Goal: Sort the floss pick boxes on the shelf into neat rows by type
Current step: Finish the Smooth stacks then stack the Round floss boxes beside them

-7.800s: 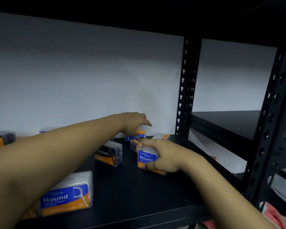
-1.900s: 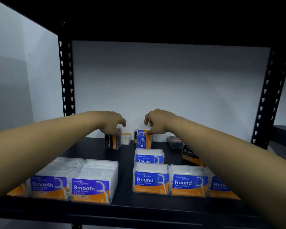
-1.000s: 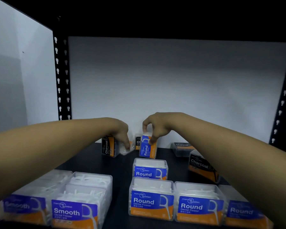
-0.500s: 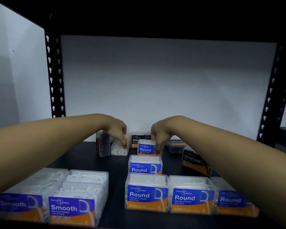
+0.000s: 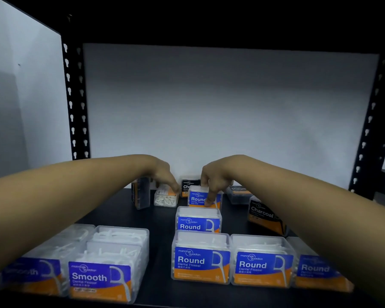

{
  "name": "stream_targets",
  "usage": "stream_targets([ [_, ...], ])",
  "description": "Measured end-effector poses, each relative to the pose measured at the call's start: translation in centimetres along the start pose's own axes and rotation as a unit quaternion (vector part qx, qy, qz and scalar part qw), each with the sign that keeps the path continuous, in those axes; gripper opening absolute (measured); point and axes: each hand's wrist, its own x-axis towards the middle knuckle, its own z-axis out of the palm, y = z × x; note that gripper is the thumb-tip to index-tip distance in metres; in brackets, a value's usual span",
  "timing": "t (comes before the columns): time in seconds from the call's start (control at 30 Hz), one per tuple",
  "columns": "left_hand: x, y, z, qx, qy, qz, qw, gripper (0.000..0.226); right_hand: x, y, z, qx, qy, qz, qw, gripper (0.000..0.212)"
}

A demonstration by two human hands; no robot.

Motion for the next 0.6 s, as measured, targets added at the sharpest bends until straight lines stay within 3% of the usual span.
stream_targets([
  [0.3,-1.3,0.6,-0.3,-0.004,0.011,0.107,0.994,0.065,-0.1,0.2,-0.4,-0.017,-0.034,0.021,0.999,0.054],
  [0.47,-1.1,1.4,1.0,0.021,0.05,0.116,0.992,0.071,-0.1,0.2,-0.3,-0.016,-0.033,0.025,0.999,0.055],
  [0.6,-1.2,2.0,1.5,0.048,0.089,0.146,0.984,0.064,0.4,0.6,0.1,-0.01,-0.027,0.042,0.999,0.058],
])
